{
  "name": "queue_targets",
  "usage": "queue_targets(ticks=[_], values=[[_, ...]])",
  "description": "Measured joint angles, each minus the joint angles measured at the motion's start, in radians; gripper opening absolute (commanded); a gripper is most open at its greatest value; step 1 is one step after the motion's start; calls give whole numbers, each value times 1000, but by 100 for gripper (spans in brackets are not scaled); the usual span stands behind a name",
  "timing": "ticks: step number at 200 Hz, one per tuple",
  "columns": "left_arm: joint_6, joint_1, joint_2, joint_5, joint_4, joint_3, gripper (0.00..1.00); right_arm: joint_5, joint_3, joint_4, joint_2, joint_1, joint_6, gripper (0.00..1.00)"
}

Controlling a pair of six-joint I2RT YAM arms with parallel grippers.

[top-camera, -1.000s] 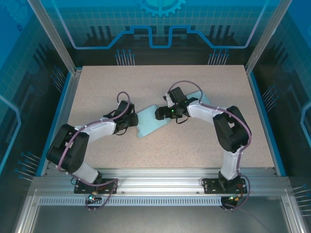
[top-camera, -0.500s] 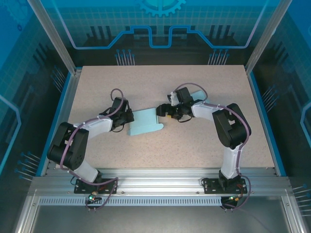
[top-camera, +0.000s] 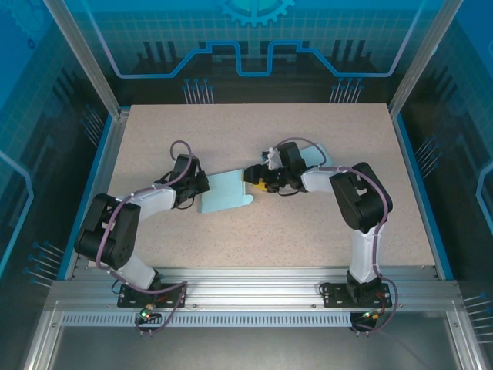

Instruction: Fold the paper box

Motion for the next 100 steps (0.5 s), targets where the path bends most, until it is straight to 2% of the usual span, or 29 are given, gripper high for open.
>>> queue_targets(ticks=[47,100], values=[[-19,7,2,-2,12,-7,10,-44,-15,120,0,16,64,75],[-80,-16,2,67,53,-28,10,-66,-33,163,0,44,86,73]])
